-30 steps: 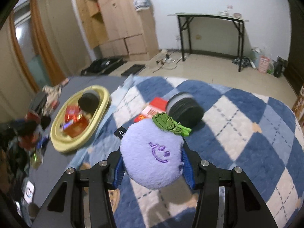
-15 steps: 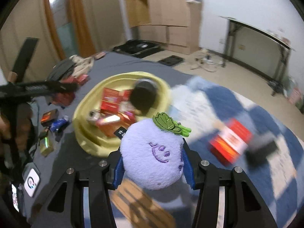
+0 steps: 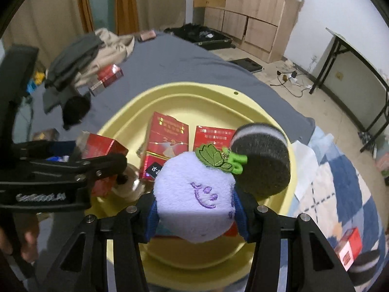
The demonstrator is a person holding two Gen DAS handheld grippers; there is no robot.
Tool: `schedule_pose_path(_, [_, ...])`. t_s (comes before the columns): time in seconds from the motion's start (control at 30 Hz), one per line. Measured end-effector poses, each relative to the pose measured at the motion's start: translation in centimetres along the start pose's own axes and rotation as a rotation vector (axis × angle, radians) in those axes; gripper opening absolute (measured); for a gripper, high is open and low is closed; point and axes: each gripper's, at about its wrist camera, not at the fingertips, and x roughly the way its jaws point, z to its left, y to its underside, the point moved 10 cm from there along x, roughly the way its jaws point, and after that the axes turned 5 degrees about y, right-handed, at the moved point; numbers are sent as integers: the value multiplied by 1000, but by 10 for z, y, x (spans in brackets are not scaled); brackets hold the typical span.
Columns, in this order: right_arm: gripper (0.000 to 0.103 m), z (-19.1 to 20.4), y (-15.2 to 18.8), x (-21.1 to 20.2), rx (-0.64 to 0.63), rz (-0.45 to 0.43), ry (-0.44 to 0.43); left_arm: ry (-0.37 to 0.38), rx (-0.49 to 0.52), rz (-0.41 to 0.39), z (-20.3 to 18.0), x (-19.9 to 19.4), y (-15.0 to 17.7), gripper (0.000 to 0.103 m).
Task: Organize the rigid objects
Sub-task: 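Carry the silver-and-red pack and purple plush into the yellow tray and release both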
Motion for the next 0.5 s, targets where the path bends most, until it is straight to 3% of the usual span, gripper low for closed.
schedule_pose_path(0.3, [53,14,-3,35,-44,37,37,38,-92,-10,11,-3,-3,88])
schedule_pose_path(0.47, [58,13,1,40,-34,54,43,55,-79,0,4,-3,-2,99])
schedule_pose_path(0.5, [63,13,1,38,-34,52,42,70,-84,-2,1,-5,-2,100])
